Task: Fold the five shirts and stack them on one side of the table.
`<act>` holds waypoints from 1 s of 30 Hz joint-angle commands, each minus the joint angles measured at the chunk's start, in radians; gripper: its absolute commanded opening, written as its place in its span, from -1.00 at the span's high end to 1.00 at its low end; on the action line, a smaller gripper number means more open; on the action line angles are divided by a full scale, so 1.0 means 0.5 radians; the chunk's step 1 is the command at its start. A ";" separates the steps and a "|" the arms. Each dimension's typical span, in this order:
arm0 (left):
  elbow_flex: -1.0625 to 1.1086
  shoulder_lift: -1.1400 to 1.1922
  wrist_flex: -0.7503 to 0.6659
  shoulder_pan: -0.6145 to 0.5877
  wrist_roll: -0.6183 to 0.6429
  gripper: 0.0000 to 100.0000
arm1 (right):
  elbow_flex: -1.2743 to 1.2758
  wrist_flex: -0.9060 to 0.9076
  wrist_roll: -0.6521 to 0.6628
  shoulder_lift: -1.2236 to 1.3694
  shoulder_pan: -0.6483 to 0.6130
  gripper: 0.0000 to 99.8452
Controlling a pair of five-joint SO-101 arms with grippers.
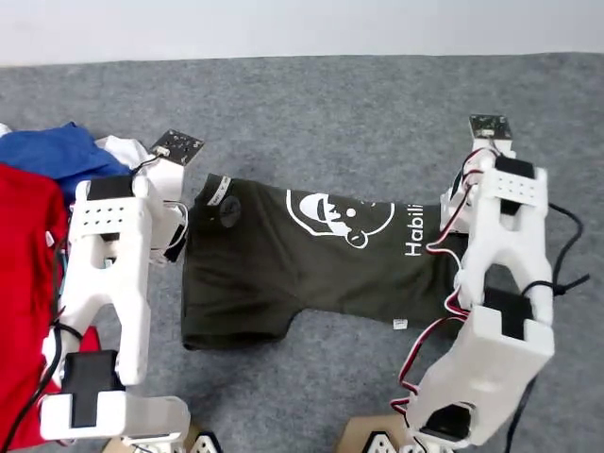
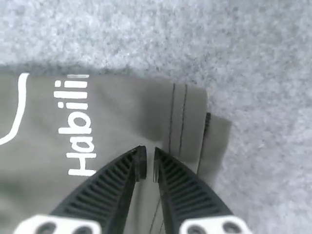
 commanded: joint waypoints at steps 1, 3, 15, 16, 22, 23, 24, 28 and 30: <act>-0.173 -0.089 0.187 0.034 0.009 0.99 | -0.181 0.222 0.018 -0.109 -0.075 0.91; -0.219 -0.095 0.279 0.064 0.003 0.99 | -0.212 0.351 0.018 -0.207 -0.115 0.91; -0.367 -0.196 0.592 -0.028 -0.117 0.99 | -0.196 0.891 0.021 -0.802 -0.437 0.91; -0.382 -0.249 0.592 -0.092 -0.080 0.99 | -0.196 0.937 0.021 -0.833 -0.471 0.91; -0.379 -0.623 0.608 -0.543 0.009 0.99 | -0.196 1.109 0.436 -0.931 -0.704 0.91; -0.364 -0.681 0.608 -0.626 0.015 0.99 | -0.196 1.122 0.519 -0.931 -0.747 0.91; -0.348 -0.736 0.605 -0.706 0.015 0.99 | -0.196 1.125 0.580 -0.928 -0.793 0.91; -0.213 -0.902 0.598 -0.982 0.015 0.99 | -0.196 1.115 0.654 -0.891 -0.996 0.91; -0.121 -0.967 0.595 -1.062 0.015 0.99 | -0.196 1.115 0.654 -0.852 -1.115 0.91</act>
